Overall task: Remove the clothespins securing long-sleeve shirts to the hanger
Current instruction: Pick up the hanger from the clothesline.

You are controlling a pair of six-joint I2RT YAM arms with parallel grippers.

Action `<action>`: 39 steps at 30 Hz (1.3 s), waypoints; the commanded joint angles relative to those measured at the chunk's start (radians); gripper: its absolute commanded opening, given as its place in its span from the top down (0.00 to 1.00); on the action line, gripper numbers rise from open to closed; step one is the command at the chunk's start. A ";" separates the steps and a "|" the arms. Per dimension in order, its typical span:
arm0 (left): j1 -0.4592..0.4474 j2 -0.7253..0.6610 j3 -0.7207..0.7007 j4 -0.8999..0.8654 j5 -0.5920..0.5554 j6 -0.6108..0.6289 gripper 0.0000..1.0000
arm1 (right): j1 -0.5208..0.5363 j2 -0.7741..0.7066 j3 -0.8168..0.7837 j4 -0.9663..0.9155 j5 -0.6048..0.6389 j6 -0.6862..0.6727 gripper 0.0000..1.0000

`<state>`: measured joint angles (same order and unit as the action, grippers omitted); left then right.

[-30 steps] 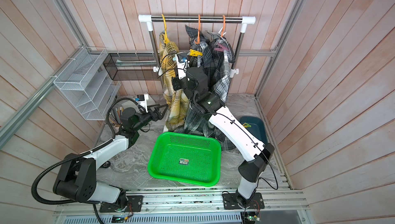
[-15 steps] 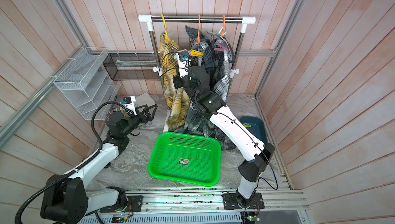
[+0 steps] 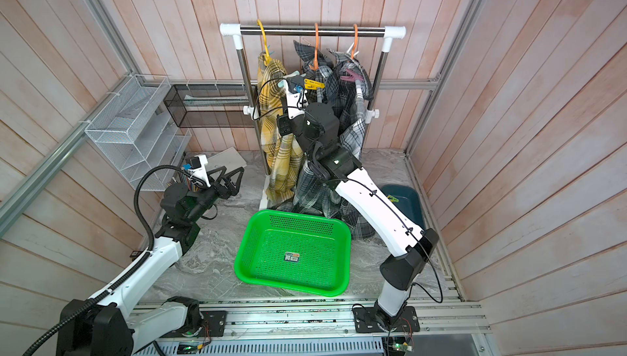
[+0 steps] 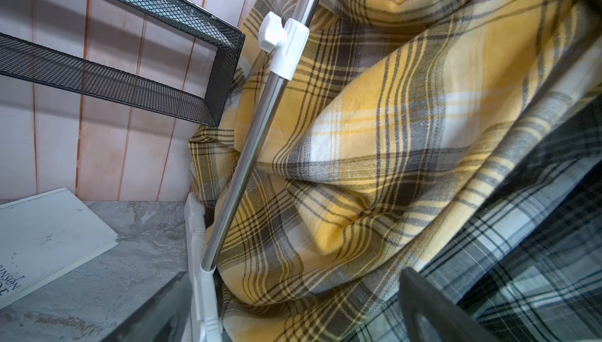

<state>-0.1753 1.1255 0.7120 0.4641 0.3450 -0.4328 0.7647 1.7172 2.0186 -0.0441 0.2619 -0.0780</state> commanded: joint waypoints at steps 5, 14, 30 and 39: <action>0.005 -0.014 0.000 -0.012 -0.013 0.018 0.00 | -0.011 -0.088 -0.083 0.104 -0.053 0.030 0.65; 0.006 -0.020 -0.002 -0.013 -0.012 0.016 0.00 | -0.028 -0.103 -0.133 0.119 -0.070 0.047 0.75; 0.007 -0.020 -0.005 0.013 0.006 0.005 0.00 | -0.043 -0.055 -0.006 0.182 -0.067 0.035 1.00; 0.007 -0.012 -0.003 0.031 0.017 0.000 0.00 | -0.042 -0.117 -0.080 0.318 -0.042 0.028 1.00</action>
<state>-0.1745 1.1179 0.7120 0.4648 0.3412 -0.4309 0.7303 1.6600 1.9488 0.1017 0.1905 -0.0448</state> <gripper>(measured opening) 0.998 0.158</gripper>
